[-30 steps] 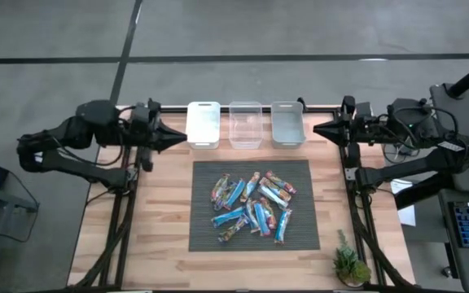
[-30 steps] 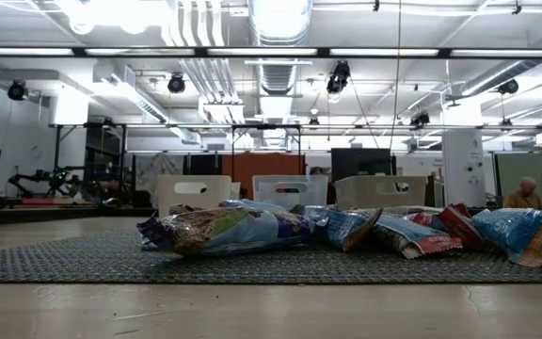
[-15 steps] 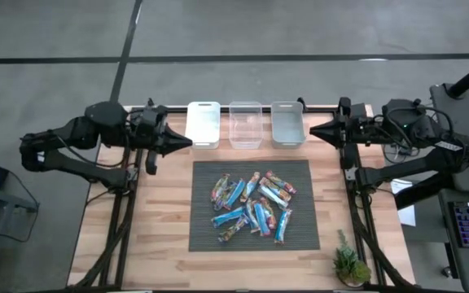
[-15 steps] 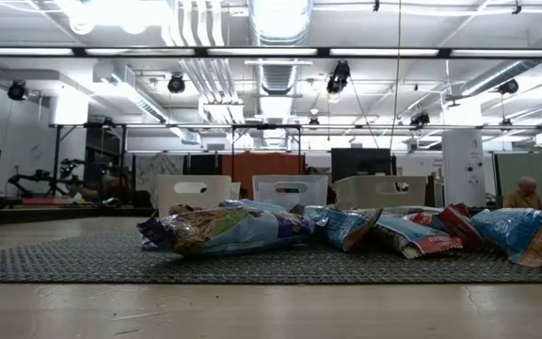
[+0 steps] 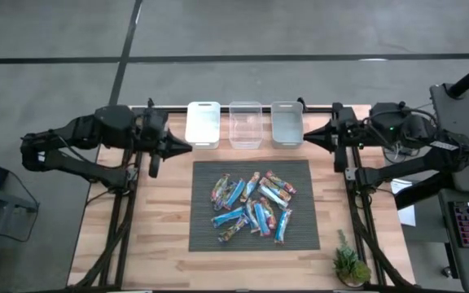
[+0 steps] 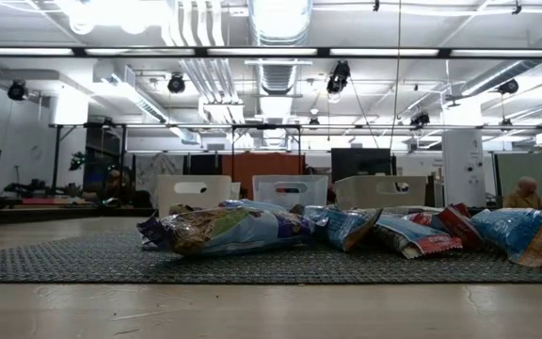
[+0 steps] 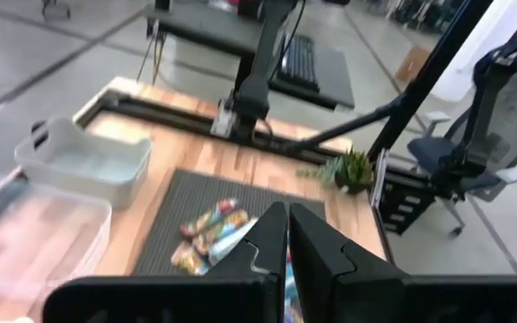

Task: Pick and place Granola Bars by type
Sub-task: Put the red granola bar into the white bin

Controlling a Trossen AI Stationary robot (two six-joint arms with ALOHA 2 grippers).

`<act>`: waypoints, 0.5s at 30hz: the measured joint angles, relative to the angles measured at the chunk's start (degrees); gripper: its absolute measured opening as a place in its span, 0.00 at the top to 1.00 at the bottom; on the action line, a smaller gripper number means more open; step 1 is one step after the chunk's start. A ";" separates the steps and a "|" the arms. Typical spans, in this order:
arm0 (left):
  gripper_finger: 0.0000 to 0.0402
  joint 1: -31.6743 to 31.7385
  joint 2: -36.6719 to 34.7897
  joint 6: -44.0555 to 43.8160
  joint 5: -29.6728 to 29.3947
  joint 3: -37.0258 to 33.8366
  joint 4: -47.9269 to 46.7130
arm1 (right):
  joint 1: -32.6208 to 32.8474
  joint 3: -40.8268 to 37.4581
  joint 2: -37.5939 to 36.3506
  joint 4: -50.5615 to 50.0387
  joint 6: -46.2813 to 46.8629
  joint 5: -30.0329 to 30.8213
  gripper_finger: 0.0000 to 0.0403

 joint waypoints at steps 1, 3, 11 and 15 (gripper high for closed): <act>1.00 0.00 0.00 -0.02 0.00 -0.02 -0.75 | -0.02 0.00 0.29 -0.44 0.16 0.01 0.94; 1.00 0.00 0.00 -0.06 0.00 -0.01 -2.01 | 0.00 0.00 0.47 -1.49 0.18 0.00 0.94; 1.00 0.02 0.30 0.04 -0.21 -0.04 -4.76 | 0.00 0.00 1.95 -2.37 0.16 0.01 0.94; 1.00 0.07 0.97 -0.03 -0.73 -0.04 -6.76 | 0.00 0.00 2.78 -2.37 0.15 0.01 0.94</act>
